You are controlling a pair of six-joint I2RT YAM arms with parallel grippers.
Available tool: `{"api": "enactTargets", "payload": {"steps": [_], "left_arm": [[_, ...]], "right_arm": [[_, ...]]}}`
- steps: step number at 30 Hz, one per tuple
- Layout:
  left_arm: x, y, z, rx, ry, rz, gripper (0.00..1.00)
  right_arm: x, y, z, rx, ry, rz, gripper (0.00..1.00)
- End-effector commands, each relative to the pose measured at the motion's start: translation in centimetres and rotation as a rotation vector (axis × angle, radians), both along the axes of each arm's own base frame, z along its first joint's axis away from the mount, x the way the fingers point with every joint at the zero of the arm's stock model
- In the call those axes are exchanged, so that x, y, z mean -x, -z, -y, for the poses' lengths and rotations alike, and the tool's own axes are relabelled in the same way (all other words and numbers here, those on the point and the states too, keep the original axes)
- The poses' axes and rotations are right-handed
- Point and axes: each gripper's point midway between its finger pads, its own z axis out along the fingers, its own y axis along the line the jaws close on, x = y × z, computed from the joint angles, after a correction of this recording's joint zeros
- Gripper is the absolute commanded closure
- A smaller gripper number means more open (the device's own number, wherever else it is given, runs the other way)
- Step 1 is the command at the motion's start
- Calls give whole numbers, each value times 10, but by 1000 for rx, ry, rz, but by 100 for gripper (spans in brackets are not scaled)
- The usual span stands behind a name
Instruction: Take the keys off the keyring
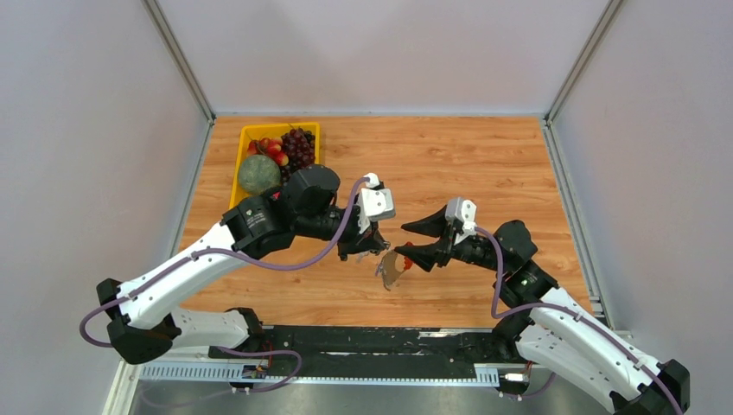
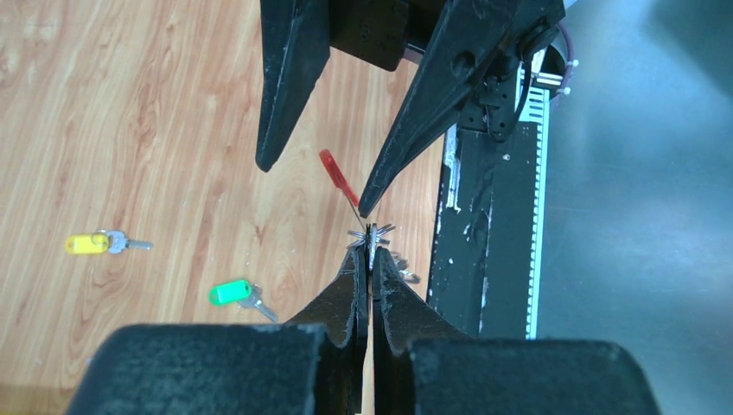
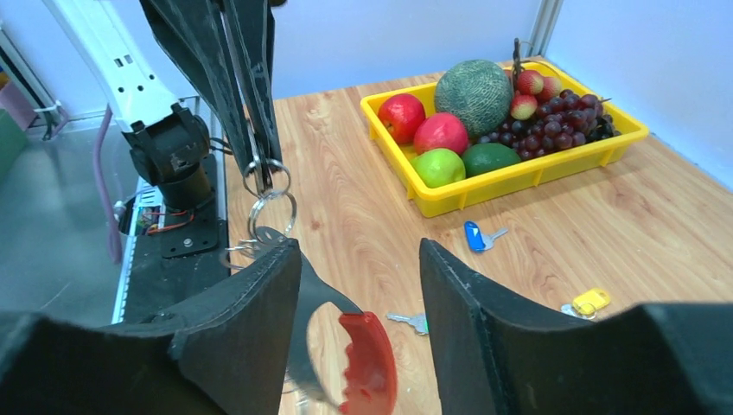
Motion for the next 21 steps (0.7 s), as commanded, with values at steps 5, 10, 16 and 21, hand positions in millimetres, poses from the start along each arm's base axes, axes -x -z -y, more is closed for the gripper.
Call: {"api": "enactTargets", "payload": {"steps": [5, 10, 16, 21], "left_arm": [[-12, 18, -32, -295, -138, -45, 100], [-20, 32, -48, -450, -190, 12, 100], [-22, 22, -46, -480, -136, 163, 100], [-34, 20, -50, -529, -174, 225, 100]], "right_arm": [[-17, -8, 5, -31, 99, 81, 38], [-22, -6, 5, -51, 121, 89, 37], [-25, -5, 2, -55, 120, 93, 36], [-27, -4, 1, -64, 127, 63, 37]]}}
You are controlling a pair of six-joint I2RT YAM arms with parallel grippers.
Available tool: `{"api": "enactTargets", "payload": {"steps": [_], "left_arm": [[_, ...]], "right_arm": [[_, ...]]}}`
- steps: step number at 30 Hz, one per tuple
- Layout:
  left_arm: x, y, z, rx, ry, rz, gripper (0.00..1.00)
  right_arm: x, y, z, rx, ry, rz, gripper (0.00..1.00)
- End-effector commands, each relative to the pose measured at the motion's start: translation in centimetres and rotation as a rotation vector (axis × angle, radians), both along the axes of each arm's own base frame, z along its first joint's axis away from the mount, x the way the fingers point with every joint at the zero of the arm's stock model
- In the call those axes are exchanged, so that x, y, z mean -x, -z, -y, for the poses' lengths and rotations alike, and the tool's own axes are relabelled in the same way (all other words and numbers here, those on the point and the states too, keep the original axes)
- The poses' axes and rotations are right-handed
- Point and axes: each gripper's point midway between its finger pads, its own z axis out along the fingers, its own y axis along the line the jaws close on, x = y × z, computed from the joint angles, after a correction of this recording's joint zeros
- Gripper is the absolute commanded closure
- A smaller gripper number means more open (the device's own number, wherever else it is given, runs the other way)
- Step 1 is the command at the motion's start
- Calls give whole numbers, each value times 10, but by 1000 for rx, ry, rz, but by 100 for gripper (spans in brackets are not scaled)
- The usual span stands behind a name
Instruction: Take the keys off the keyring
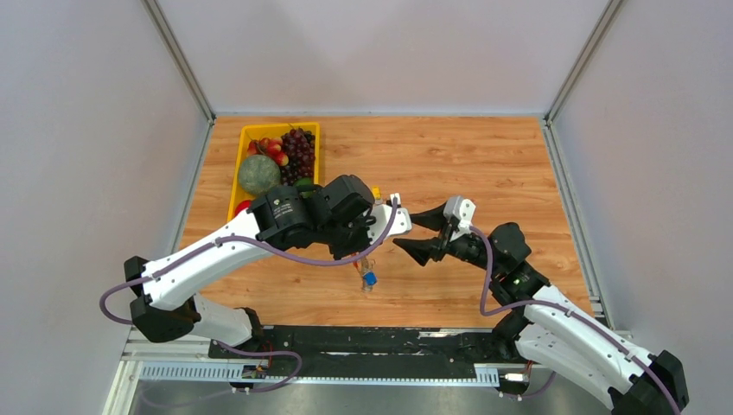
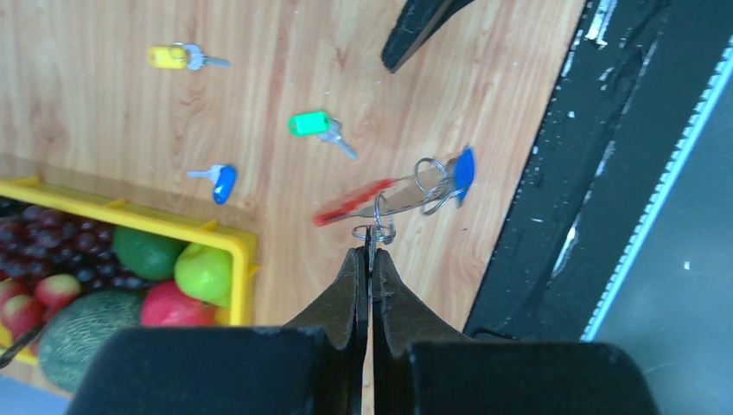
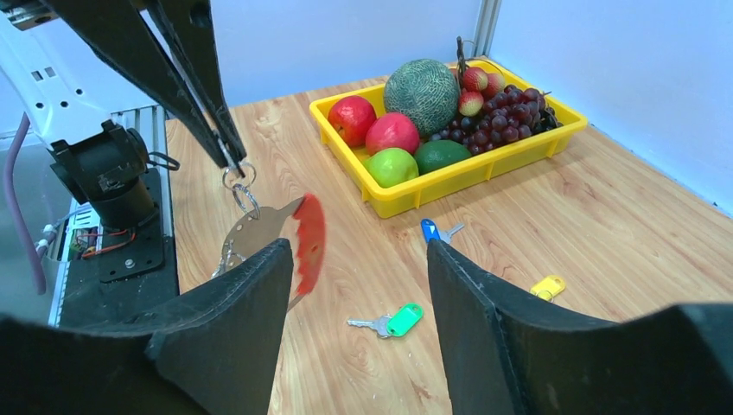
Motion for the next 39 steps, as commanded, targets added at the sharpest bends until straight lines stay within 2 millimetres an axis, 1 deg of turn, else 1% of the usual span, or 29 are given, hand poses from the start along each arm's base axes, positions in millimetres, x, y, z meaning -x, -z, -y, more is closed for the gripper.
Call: {"api": "enactTargets", "payload": {"steps": [1, 5, 10, 14, 22, 27, 31, 39], "left_arm": [[-17, -18, -4, -25, -12, 116, 100], [-15, -17, 0, -34, 17, 117, 100], [-13, -22, 3, -13, 33, 128, 100], [-15, -22, 5, -11, 15, 127, 100], [-18, -24, 11, -10, -33, 109, 100], [-19, -22, 13, -23, -54, 95, 100], [-21, -19, 19, -36, -70, 74, 100], [-21, -19, 31, -33, -85, 38, 100]], "right_arm": [[1, -16, -2, -56, -4, 33, 38], [13, -17, -6, -81, -70, 58, 38], [15, -14, -10, -74, -103, 44, 41], [23, -13, -16, -66, -167, 25, 43], [37, -7, -25, -73, -268, -50, 52], [48, -6, -25, -92, -294, -37, 55], [56, -2, -27, -116, -310, -23, 55], [54, 2, -33, -123, -307, -10, 55]]}}
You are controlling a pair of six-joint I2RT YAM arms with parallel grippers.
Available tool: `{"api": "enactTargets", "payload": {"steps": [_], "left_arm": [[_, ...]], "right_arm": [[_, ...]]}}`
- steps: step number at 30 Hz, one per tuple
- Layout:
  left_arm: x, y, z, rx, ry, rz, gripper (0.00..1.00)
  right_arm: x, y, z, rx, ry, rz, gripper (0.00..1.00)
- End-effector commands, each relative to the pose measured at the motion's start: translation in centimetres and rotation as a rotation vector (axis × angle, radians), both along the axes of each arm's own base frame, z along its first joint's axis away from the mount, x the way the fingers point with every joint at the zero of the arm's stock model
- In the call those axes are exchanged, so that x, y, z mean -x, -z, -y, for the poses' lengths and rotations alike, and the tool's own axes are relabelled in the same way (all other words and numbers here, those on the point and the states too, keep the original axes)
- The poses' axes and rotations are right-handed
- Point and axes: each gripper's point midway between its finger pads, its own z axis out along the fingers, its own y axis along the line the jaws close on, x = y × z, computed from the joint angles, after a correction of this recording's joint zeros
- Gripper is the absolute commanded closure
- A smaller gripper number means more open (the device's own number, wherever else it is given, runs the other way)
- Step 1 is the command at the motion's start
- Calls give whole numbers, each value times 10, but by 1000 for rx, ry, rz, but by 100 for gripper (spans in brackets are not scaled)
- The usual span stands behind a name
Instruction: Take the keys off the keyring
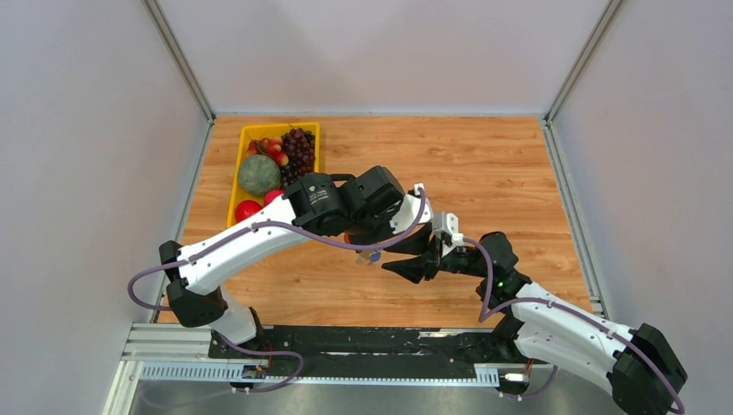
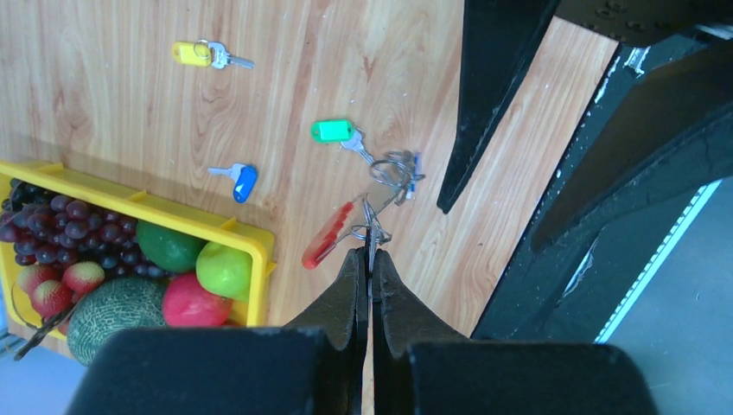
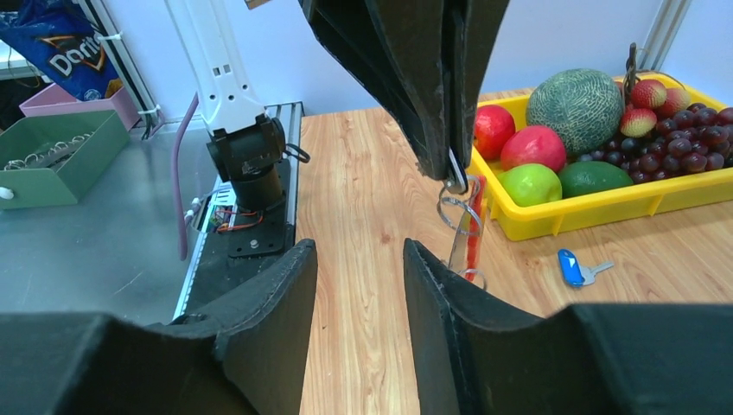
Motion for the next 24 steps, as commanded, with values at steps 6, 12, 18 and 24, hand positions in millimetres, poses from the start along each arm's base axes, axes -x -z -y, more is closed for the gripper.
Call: {"api": "enactTargets", "payload": {"steps": [6, 12, 18, 24], "left_arm": [[1, -19, 10, 66, -37, -10, 100], [3, -24, 10, 86, -44, -15, 100], [8, -28, 9, 112, -41, -29, 100], [9, -30, 7, 122, -39, -25, 100]], "right_arm": [[0, -13, -4, -47, -7, 50, 56], [-5, -1, -4, -21, 15, 29, 56], [-22, 6, 1, -1, 120, 11, 41], [-25, 5, 3, -3, 144, 9, 32]]}}
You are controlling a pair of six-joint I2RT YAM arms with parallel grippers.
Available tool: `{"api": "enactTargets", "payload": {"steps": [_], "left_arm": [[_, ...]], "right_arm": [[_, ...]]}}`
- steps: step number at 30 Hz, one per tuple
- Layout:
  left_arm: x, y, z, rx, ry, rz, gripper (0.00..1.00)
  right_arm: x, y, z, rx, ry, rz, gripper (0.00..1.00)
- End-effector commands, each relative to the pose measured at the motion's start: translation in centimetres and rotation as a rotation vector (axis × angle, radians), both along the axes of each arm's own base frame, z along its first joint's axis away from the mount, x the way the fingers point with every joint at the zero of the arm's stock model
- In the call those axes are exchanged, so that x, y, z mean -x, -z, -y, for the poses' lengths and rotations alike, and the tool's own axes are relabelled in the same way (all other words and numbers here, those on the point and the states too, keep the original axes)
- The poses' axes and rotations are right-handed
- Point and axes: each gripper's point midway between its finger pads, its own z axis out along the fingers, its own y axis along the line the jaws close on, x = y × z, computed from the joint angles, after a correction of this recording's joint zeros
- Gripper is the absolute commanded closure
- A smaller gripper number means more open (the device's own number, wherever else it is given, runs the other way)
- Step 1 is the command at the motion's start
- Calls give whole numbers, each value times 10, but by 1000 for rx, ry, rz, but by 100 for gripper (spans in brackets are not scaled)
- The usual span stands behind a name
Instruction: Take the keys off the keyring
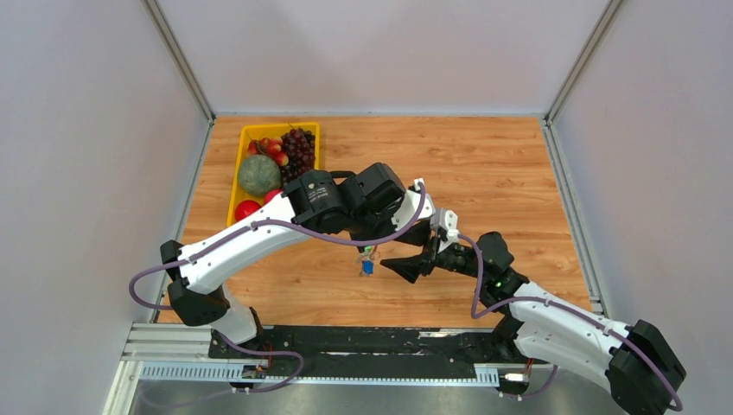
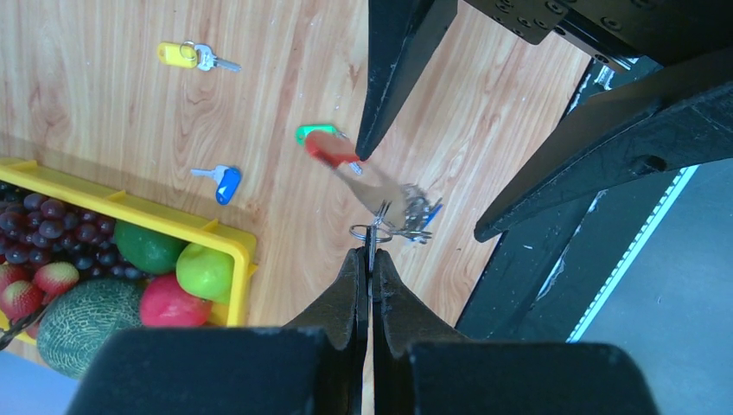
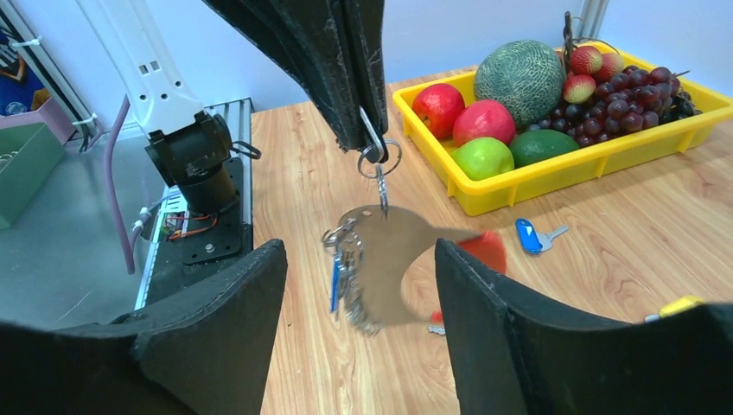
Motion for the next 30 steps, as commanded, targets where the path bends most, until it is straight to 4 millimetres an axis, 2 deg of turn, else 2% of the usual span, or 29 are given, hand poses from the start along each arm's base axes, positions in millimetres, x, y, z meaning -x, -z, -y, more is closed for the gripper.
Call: {"api": "enactTargets", "payload": {"steps": [1, 12, 15, 22, 30], "left_arm": [[4, -24, 0, 87, -8, 19, 100], [8, -29, 3, 119, 0, 7, 100], [8, -29, 2, 117, 2, 7, 100], [7, -24, 1, 106, 3, 12, 100], [7, -26, 0, 110, 7, 18, 100]], "right_arm": [[0, -11, 1, -27, 13, 37, 33], [13, -3, -14, 8, -124, -8, 33], [11, -3, -17, 17, -123, -28, 31], [10, -13, -7, -24, -71, 19, 24], [2, -14, 4, -11, 17, 61, 23]]}}
